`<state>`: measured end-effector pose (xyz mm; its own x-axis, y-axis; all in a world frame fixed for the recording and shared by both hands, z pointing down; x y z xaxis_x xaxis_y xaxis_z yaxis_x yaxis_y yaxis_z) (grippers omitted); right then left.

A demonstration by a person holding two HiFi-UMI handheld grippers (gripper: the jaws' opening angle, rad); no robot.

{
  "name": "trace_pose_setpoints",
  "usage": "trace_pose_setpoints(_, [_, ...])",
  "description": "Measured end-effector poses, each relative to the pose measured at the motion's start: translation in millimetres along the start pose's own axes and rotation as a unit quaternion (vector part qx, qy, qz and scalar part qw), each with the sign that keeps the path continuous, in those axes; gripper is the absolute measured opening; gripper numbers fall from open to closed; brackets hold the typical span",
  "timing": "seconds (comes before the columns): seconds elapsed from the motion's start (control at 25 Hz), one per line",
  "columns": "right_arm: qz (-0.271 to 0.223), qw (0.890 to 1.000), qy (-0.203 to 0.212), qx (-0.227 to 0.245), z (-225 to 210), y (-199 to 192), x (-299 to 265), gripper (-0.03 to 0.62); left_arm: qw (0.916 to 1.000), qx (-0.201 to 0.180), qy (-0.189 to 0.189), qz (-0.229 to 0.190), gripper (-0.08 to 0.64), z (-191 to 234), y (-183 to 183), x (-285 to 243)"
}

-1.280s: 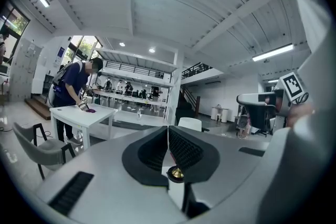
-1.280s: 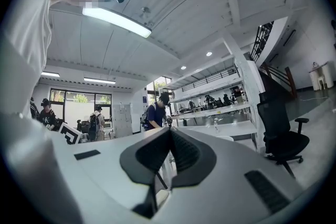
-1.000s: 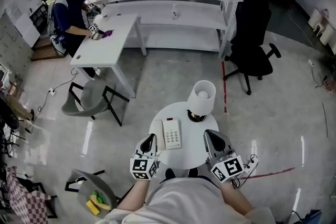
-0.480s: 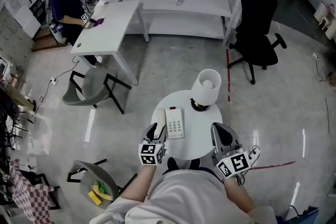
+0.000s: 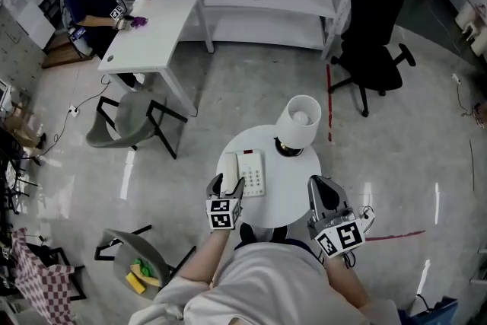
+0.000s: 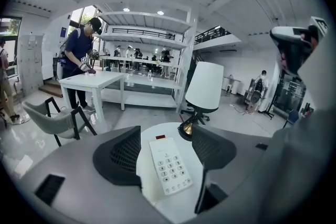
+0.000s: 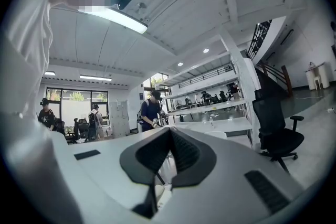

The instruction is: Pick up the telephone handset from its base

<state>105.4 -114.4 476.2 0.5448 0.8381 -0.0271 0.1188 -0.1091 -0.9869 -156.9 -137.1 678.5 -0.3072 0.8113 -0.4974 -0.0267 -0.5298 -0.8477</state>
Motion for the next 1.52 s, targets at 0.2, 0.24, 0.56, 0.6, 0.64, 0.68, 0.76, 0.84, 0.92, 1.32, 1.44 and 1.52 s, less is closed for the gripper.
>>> trace_pose_setpoints(0.2, [0.005,1.0,-0.002,-0.002,-3,-2,-3,0.008,0.9992,0.003,0.026,0.028,0.298,13,-16,-17])
trace_pose_setpoints(0.24, [0.006,1.0,-0.002,-0.002,-3,-3,-4,0.008,0.9989,0.006,0.03,0.036,0.298,16,-20,-21])
trace_pose_setpoints(0.56, [0.011,1.0,-0.008,-0.003,-8,-3,-10,0.008,0.9942,0.026,0.049,0.092,0.298,33,-48,-49])
trace_pose_setpoints(0.6, [0.012,1.0,-0.01,-0.003,-8,-3,-11,0.008,0.9934,0.029,0.052,0.098,0.298,36,-52,-52])
trace_pose_setpoints(0.64, [0.012,1.0,-0.011,-0.003,-9,-4,-12,0.008,0.9927,0.032,0.054,0.103,0.298,39,-55,-55])
trace_pose_setpoints(0.68, [0.014,1.0,-0.013,-0.004,-9,-4,-12,0.008,0.992,0.033,0.056,0.108,0.296,41,-58,-58])
trace_pose_setpoints(0.76, [0.015,1.0,-0.015,-0.004,-11,-6,-14,0.008,0.9903,0.038,0.059,0.12,0.296,45,-64,-64])
trace_pose_setpoints(0.84, [0.017,1.0,-0.017,-0.005,-14,-7,-16,0.008,0.988,0.043,0.063,0.134,0.296,48,-71,-71])
trace_pose_setpoints(0.92, [0.018,1.0,-0.019,-0.006,-16,-8,-19,0.008,0.9853,0.046,0.068,0.15,0.296,52,-77,-77])
trace_pose_setpoints(1.32, [0.028,0.999,-0.03,-0.006,-21,-12,-26,0.008,0.9778,0.069,0.08,0.181,0.296,68,-97,-101])
trace_pose_setpoints(1.44, [0.029,0.999,-0.034,-0.006,-24,-11,-28,0.008,0.9736,0.078,0.086,0.196,0.296,72,-102,-106])
trace_pose_setpoints(1.52, [0.032,0.999,-0.038,-0.007,-26,-12,-28,0.008,0.9708,0.086,0.088,0.206,0.296,73,-108,-110])
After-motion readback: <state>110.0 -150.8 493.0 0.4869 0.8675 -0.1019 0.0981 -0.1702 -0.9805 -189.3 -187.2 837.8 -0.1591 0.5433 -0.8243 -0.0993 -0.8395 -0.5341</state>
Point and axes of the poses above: the fingertips, and each gripper's own axes: x backward along the fingers, z to its left, y out of its top, the point moved 5 cm from there along x, backward along the fingers, and after that the axes turned 4 degrees about -y, right-handed, at the moved point
